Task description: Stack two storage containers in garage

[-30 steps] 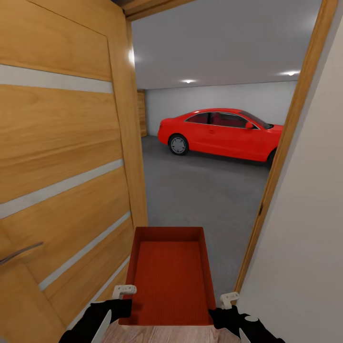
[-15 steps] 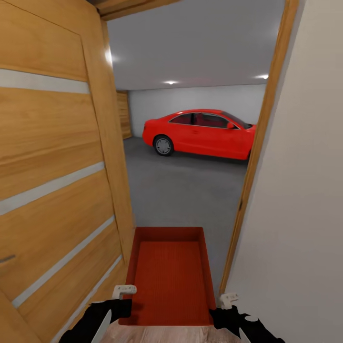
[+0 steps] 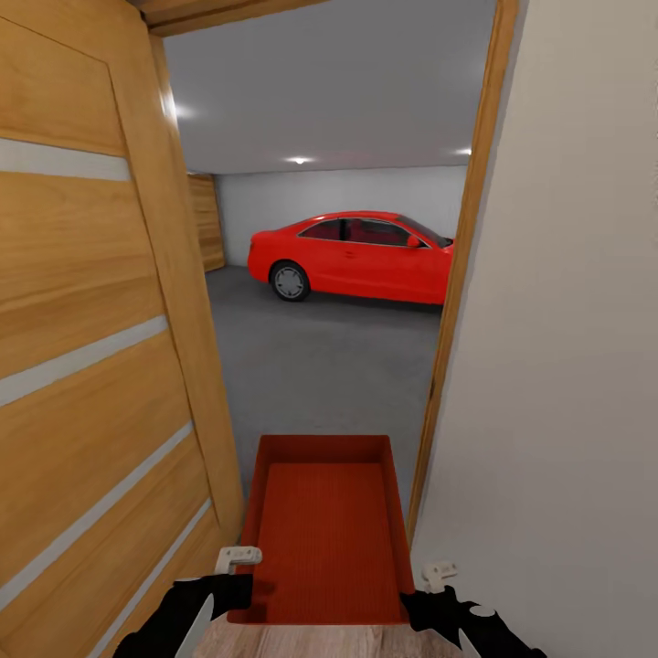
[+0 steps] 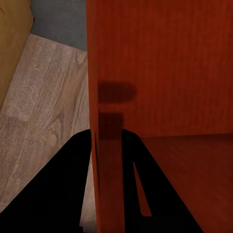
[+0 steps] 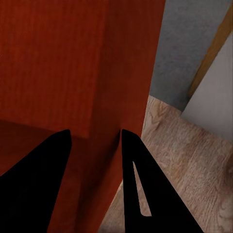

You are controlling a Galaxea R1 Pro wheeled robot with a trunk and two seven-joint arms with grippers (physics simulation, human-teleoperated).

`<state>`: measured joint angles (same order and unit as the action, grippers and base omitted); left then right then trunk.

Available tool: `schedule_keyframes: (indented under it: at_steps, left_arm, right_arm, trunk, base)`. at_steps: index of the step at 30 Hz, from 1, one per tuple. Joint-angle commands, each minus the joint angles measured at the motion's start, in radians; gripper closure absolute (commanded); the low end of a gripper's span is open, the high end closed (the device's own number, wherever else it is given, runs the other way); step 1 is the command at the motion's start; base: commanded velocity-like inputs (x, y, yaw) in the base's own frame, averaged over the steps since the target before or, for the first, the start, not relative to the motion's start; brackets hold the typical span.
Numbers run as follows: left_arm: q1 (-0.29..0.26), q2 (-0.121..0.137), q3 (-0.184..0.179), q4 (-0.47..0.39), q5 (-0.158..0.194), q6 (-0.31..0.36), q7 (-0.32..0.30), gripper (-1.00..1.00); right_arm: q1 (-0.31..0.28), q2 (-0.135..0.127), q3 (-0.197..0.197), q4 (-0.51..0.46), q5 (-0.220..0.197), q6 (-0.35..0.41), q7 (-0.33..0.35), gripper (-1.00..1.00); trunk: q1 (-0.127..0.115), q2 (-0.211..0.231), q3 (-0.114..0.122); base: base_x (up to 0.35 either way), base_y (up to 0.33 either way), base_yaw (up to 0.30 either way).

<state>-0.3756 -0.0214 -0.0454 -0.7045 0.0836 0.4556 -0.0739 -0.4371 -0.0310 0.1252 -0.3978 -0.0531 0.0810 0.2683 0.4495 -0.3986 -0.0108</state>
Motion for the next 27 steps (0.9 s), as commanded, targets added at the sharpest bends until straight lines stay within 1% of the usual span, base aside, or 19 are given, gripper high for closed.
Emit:
schedule_keyframes:
  at_steps: [1,13,27]
  left_arm:
    - [0.0,-0.037,-0.001,-0.003,-0.001,-0.032,0.005,1.0]
    - [0.0,-0.038,-0.001,-0.003,-0.001,-0.032,0.006,1.0]
    - [0.0,-0.035,-0.001,-0.003,-0.001,-0.032,0.006,1.0]
  right_arm:
    - [0.0,0.02,-0.007,0.002,0.012,0.006,0.003,1.0]
    - [0.0,0.02,-0.007,0.002,0.012,0.005,0.005,1.0]
    - [0.0,0.02,-0.007,0.002,0.012,0.005,0.009,1.0]
  trunk:
    - [0.0,-0.001,-0.001]
    - [0.0,-0.001,-0.001]
    - [0.0,-0.001,-0.001]
  base:
    - [0.0,0.0,-0.014]
    - [0.0,0.012,-0.002]
    - [0.0,0.237,0.0]
